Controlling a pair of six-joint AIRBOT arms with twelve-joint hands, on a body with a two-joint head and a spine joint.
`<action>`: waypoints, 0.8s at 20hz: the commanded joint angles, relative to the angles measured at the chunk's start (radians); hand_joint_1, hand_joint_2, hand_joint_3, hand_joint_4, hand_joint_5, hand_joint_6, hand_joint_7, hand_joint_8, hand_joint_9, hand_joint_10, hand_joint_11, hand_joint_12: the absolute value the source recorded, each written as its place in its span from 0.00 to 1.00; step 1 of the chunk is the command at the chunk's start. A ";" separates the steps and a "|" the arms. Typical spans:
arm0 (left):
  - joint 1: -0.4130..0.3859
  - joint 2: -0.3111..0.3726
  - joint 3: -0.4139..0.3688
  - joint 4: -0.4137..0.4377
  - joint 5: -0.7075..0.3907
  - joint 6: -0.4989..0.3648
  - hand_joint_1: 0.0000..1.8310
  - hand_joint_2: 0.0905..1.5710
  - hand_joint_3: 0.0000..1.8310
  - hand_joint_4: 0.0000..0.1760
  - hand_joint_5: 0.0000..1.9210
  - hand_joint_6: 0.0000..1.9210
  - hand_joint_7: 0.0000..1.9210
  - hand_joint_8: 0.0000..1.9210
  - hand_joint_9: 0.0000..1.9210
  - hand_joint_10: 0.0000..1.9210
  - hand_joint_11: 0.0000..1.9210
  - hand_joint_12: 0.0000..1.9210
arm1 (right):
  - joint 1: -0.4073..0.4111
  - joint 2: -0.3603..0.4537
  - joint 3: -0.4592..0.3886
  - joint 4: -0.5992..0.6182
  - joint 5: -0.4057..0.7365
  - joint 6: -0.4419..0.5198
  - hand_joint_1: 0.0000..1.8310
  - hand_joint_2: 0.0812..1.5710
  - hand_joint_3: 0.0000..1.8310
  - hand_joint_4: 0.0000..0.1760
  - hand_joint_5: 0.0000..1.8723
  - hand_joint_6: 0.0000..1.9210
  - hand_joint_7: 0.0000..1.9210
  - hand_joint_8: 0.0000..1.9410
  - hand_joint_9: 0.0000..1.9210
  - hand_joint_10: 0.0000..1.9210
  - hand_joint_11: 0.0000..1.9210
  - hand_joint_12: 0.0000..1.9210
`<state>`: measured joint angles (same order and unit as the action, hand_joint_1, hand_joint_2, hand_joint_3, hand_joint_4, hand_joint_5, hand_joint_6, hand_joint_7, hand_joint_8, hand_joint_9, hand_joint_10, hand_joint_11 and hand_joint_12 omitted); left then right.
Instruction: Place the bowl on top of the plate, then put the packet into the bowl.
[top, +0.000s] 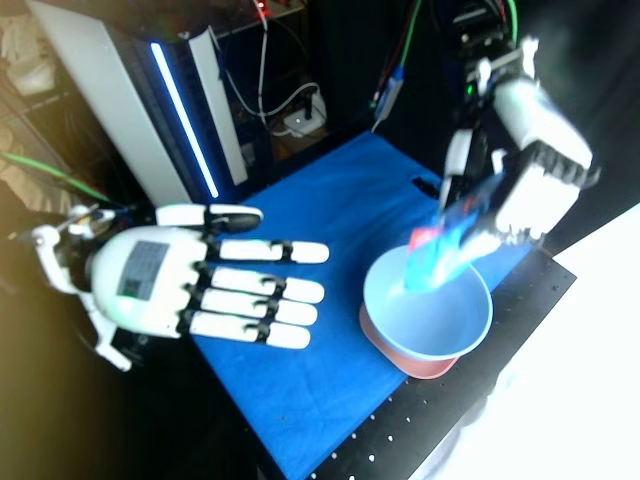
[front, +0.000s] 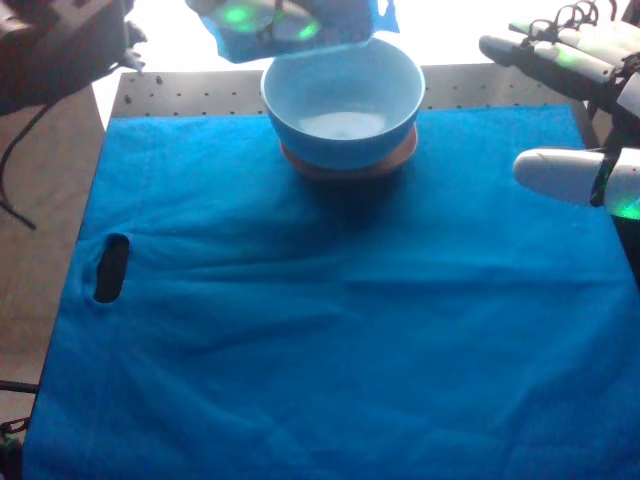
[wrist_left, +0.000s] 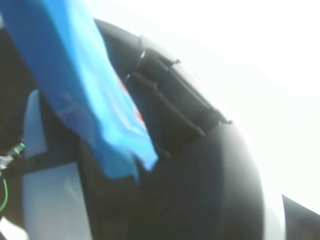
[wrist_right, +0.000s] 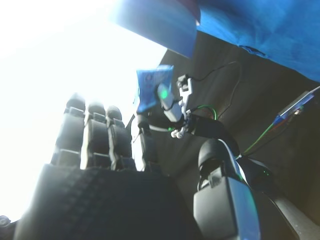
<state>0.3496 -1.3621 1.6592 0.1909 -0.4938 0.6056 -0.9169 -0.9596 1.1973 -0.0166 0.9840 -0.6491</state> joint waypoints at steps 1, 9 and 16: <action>-0.018 -0.007 0.009 -0.021 -0.100 -0.005 0.77 0.63 0.00 0.00 0.53 0.41 0.62 0.30 0.63 0.43 0.62 0.39 | 0.008 -0.006 0.007 0.022 0.123 0.005 0.00 0.78 0.01 0.71 0.00 0.00 0.00 0.00 0.00 0.00 0.00 0.00; -0.005 -0.043 0.041 -0.041 -0.074 -0.023 0.48 0.55 0.00 0.29 0.30 0.00 0.36 0.00 0.40 0.01 0.12 0.73 | 0.008 -0.012 0.012 0.022 0.123 0.005 0.00 0.80 0.01 0.63 0.00 0.00 0.00 0.00 0.00 0.00 0.00 0.00; 0.051 0.047 -0.028 -0.051 -0.195 -0.085 0.45 0.54 0.00 0.68 0.21 0.00 0.23 0.00 0.22 0.00 0.00 0.57 | 0.007 -0.001 0.002 0.042 0.123 0.005 0.00 0.82 0.01 0.44 0.00 0.00 0.00 0.00 0.00 0.00 0.00 0.00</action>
<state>0.4107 -1.3067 1.6154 0.1600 -0.5636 0.5262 -0.9169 -0.9638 1.1969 0.0013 0.9829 -0.6487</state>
